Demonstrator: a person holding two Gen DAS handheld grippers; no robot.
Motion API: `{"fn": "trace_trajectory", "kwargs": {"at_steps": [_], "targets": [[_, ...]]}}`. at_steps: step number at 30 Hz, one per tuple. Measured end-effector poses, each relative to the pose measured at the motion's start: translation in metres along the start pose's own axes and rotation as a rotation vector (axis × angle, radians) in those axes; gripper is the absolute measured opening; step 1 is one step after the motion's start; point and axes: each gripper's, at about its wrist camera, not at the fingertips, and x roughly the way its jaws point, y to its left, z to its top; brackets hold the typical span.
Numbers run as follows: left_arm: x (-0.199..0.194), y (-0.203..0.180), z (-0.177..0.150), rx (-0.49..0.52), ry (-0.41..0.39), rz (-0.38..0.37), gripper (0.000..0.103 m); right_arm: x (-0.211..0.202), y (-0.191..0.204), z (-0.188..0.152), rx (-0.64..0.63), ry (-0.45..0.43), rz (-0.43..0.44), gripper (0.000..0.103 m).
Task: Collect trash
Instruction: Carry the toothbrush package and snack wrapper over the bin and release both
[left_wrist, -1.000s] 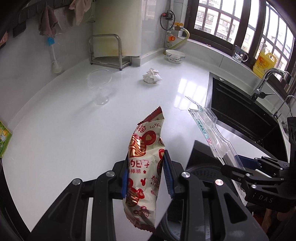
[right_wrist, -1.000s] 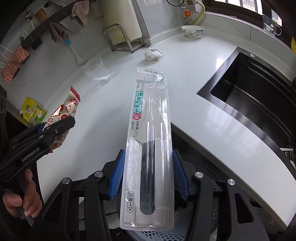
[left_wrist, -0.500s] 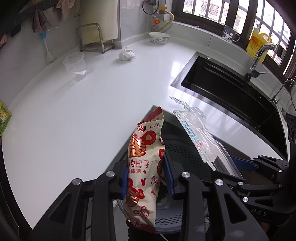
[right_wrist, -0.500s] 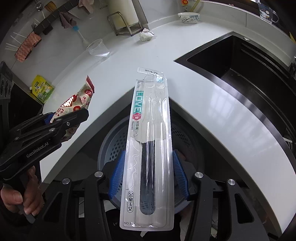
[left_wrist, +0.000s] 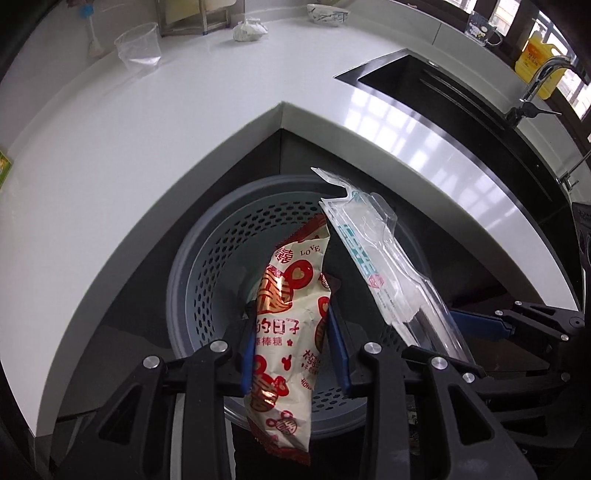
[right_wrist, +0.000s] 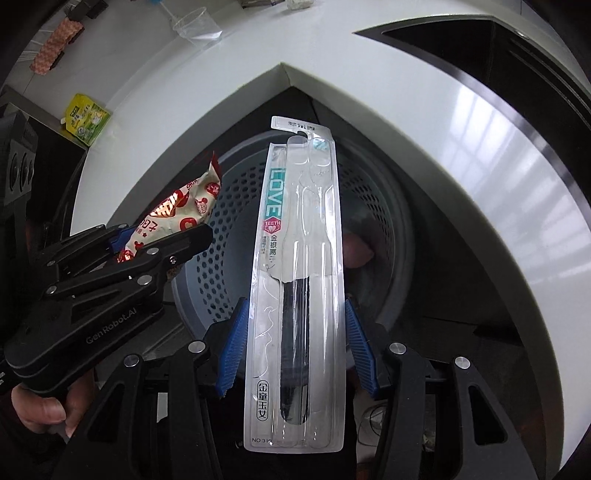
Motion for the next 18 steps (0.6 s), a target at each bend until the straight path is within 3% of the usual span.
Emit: {"fn": "trace_trajectory", "kwargs": {"at_steps": [7, 9, 11, 18], "targets": [[0.014, 0.012, -0.010, -0.071, 0.030, 0.027, 0.033, 0.029, -0.007, -0.005, 0.021, 0.090, 0.027, 0.050], [0.011, 0.016, -0.012, -0.087, 0.018, 0.035, 0.041, 0.028, -0.007, -0.001, 0.025, 0.083, 0.034, 0.052], [0.004, 0.019, -0.013, -0.103, -0.002, 0.063, 0.070, 0.024, -0.009, 0.001, 0.033, 0.070, 0.037, 0.056], [-0.016, 0.030, -0.013, -0.146, -0.040, 0.099, 0.073, 0.001, -0.016, 0.001, 0.040, -0.016, 0.014, 0.060]]}}
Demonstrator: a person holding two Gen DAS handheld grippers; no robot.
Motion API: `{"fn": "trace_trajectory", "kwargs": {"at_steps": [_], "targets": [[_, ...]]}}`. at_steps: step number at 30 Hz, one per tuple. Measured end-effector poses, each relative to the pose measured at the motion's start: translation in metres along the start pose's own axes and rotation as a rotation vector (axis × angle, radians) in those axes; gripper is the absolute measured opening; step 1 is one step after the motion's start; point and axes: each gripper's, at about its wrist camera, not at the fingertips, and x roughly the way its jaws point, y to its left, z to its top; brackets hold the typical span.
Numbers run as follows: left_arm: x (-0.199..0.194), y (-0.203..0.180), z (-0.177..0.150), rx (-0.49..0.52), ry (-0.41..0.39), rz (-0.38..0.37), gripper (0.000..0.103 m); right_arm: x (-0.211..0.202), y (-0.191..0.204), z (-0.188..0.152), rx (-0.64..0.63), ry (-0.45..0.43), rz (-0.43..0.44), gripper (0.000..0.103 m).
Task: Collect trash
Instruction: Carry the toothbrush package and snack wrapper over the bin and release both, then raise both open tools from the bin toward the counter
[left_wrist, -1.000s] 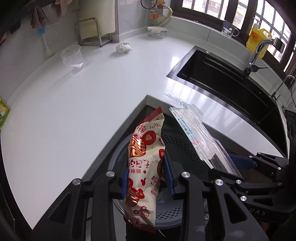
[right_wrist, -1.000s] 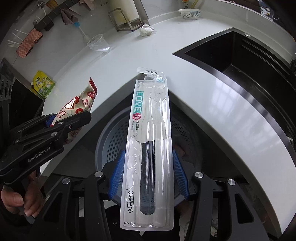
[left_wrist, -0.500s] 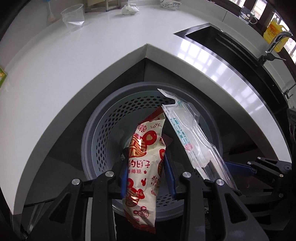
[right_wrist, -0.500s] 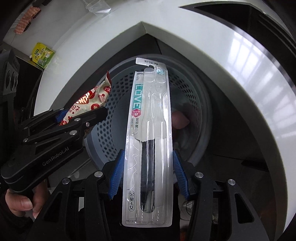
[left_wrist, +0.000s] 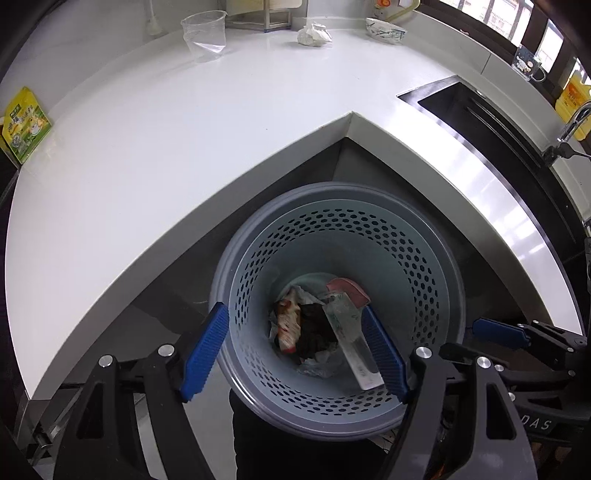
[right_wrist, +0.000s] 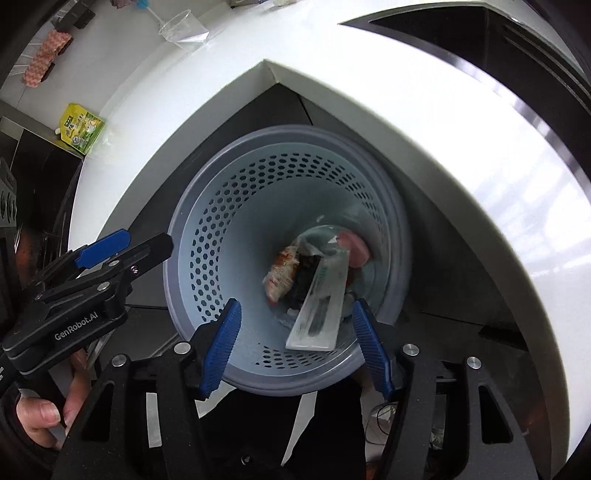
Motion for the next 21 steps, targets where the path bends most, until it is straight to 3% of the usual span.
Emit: {"fn": "trace_trajectory", "kwargs": {"at_steps": [10, 21], "targets": [[-0.028, -0.002, 0.012, -0.012, -0.045, 0.023, 0.073, -0.018, 0.007, 0.002, -0.017, -0.039, 0.005, 0.060], [-0.087, -0.004, 0.028, -0.008, -0.184, 0.062, 0.076, -0.064, 0.016, 0.009, -0.057, -0.160, 0.033, 0.060]]}}
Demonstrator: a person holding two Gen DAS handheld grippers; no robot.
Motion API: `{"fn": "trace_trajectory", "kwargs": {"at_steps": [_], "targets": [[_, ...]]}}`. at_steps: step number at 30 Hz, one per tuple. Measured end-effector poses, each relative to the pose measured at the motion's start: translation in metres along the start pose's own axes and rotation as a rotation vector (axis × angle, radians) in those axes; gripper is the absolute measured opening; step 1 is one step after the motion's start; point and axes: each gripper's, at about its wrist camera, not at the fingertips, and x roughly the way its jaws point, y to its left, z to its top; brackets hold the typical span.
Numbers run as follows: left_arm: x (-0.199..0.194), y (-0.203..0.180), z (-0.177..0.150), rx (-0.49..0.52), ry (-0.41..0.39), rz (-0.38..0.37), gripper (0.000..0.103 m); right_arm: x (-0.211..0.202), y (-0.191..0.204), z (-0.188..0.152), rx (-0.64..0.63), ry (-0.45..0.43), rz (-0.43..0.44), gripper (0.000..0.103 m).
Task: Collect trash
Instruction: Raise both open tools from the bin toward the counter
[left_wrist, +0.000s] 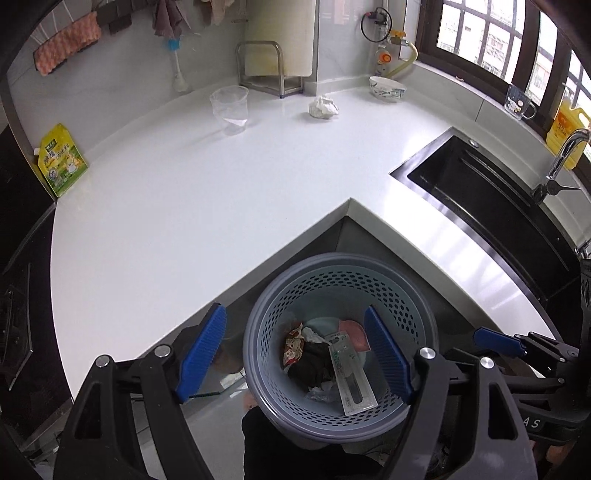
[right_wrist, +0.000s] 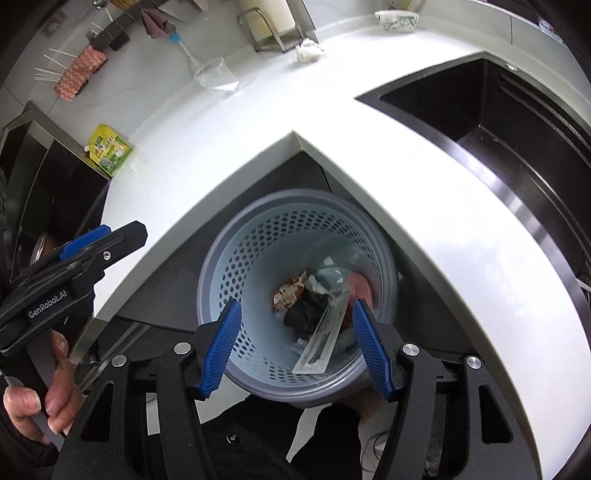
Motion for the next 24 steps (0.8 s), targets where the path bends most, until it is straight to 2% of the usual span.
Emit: {"fn": "trace_trajectory", "kwargs": {"at_steps": [6, 12, 18, 24], "targets": [[-0.025, 0.014, 0.009, -0.020, -0.057, 0.034, 0.080, -0.017, 0.008, 0.014, -0.022, -0.076, 0.011, 0.061], [-0.034, 0.036, 0.021, -0.048, -0.087, 0.058, 0.086, -0.027, 0.019, 0.032, -0.039, -0.151, -0.001, 0.066], [-0.025, 0.060, 0.039, -0.045, -0.099, 0.049, 0.089, -0.020, 0.026, 0.053, -0.018, -0.195, -0.038, 0.068], [-0.002, 0.085, 0.074, -0.028, -0.104, 0.018, 0.090, 0.000, 0.039, 0.084, 0.032, -0.194, -0.092, 0.068]]}}
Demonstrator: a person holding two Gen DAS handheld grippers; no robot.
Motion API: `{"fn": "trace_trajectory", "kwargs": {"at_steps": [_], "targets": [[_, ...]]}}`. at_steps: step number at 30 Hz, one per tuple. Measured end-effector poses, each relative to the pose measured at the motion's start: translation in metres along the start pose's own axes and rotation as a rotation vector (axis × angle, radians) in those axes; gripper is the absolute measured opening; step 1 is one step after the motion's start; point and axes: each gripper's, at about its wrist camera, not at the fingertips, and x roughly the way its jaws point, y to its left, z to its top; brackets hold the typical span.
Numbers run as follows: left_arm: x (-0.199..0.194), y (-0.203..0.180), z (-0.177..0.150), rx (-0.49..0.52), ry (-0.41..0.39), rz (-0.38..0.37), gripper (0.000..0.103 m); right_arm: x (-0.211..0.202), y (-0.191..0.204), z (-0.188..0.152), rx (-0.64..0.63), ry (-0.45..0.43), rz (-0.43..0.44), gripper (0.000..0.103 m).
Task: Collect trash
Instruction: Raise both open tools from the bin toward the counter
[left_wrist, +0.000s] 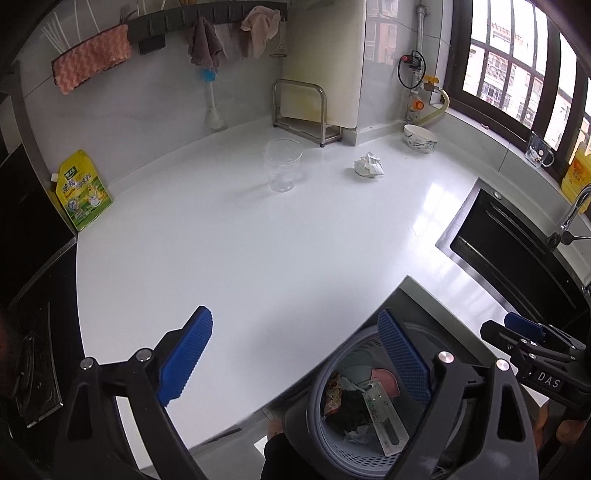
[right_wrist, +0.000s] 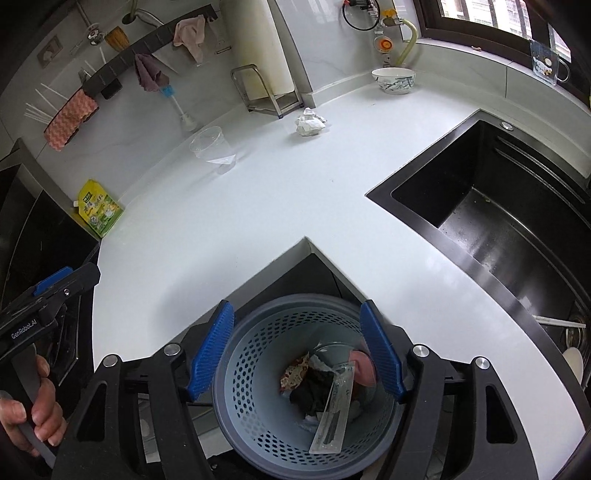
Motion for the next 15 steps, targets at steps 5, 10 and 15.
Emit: {"fn": "trace_trajectory", "kwargs": {"at_steps": [5, 10, 15], "targets": [[0.032, 0.011, 0.030, 0.039, -0.009, -0.027, 0.090, 0.015, 0.014, 0.024, 0.026, -0.021, -0.043, 0.068], [0.072, 0.016, 0.060, 0.081, 0.020, -0.061, 0.090, 0.032, 0.017, 0.043, 0.078, -0.027, -0.082, 0.071], [0.101, 0.013, 0.088, 0.127, 0.037, -0.103, 0.090, 0.051, 0.013, 0.064, 0.136, -0.028, -0.117, 0.071]]}}
